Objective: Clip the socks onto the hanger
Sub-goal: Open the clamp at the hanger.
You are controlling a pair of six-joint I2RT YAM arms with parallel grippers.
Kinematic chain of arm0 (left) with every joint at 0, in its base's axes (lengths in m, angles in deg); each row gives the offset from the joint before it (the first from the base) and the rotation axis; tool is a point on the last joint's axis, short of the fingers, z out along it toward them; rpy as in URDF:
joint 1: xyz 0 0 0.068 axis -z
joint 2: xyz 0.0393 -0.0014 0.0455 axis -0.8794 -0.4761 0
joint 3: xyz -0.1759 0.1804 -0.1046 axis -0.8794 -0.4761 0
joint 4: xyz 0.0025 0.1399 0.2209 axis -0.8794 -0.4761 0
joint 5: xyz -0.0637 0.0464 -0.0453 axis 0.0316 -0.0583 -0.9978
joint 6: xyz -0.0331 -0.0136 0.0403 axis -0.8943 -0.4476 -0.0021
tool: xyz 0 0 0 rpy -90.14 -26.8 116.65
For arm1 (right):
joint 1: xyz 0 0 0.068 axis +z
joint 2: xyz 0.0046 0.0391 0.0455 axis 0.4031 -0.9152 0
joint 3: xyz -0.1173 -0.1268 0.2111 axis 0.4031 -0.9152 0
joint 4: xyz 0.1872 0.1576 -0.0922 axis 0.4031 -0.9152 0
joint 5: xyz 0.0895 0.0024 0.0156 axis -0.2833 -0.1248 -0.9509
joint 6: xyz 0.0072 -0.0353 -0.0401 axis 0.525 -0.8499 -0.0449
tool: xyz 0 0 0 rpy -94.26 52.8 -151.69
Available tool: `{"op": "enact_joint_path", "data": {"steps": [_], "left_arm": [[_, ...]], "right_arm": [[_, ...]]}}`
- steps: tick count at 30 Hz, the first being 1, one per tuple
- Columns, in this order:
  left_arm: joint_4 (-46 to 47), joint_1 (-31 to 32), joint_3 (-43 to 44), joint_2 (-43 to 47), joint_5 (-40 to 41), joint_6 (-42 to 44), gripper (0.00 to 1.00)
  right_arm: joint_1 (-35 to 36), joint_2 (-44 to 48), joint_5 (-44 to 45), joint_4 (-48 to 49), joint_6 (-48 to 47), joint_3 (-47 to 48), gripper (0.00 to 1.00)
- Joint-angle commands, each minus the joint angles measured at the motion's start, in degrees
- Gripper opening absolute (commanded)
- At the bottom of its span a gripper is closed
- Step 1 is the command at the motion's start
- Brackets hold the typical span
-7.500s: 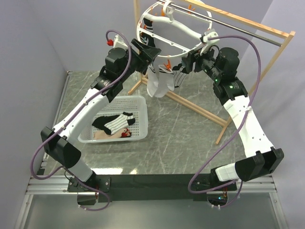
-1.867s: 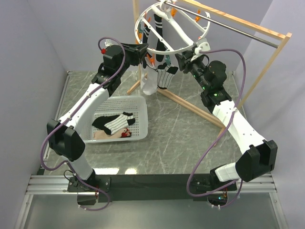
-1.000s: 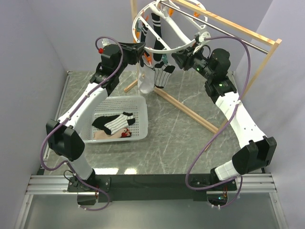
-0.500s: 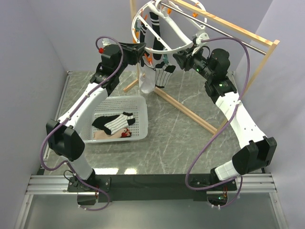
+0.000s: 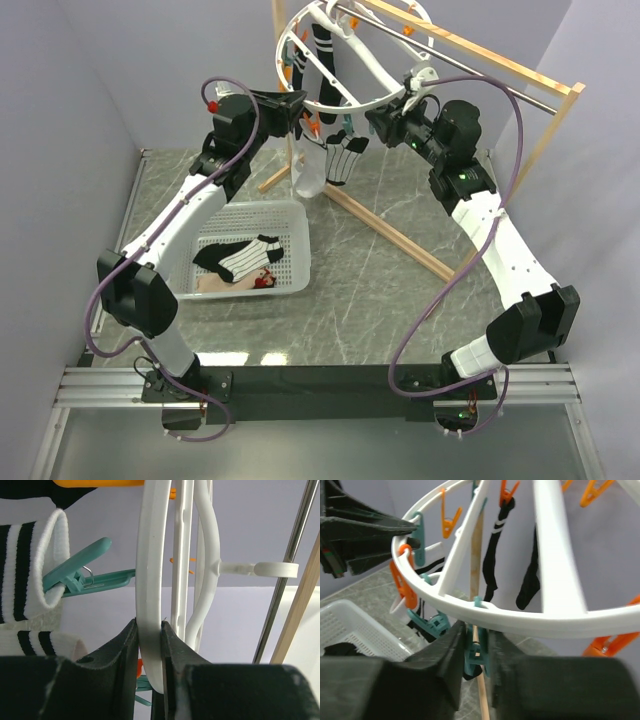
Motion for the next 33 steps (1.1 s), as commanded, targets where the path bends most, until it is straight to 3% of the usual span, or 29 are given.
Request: {"op": "enact_joint_path", "data": {"steps": [1,3,5,11,14,16,21,27,30,33], "left_arm": [[5.9,0.6,0.4,2.3,-1.6,1.3,0.20],[5.9,0.5,0.3,2.2,-1.6,1.3,0.21],[6.2,0.5,0.1,2.4,-1.5,1.2,0.21],[7.1,0.3,-0.7,3.1,-1.6,1.2,0.26],[8.2,-0.1,-1.7,3.8,-1.7,2.1,0.36],[9.1,-0.7,-1.4,4.1,-4.0,3.5,0.50],[10.7,-1.7,0.3,6.7,-8.1,12.4,0.87],[5.9,-1.7,2.7,12.4,-8.2,27.4,0.99],[1.9,-1.9,3.3,15.4,-10.1,36.7,0.99],[-0.6,-2.2,1.7,18.4,-18.6,45.8,0.99]], "right_arm": [[0.3,-1.0,1.7,0.8,-0.6,2.9,0.19],[0.4,-0.9,2.0,1.2,-0.2,2.8,0.13],[0.3,-0.6,2.5,1.5,0.3,2.5,0.00],[0.4,0.0,1.6,1.5,0.7,1.9,0.00],[0.4,0.0,1.5,0.8,0.2,2.0,0.00],[0.3,-0.1,1.4,0.6,0.1,2.2,0.00],[0.3,-0.8,1.3,-0.8,0.7,3.3,0.00],[0.4,-0.4,1.5,-1.2,1.5,3.0,0.00],[0.3,-0.6,1.8,-2.0,1.6,3.7,0.00],[0.3,-0.9,1.4,-2.0,2.2,3.7,0.00]]}}
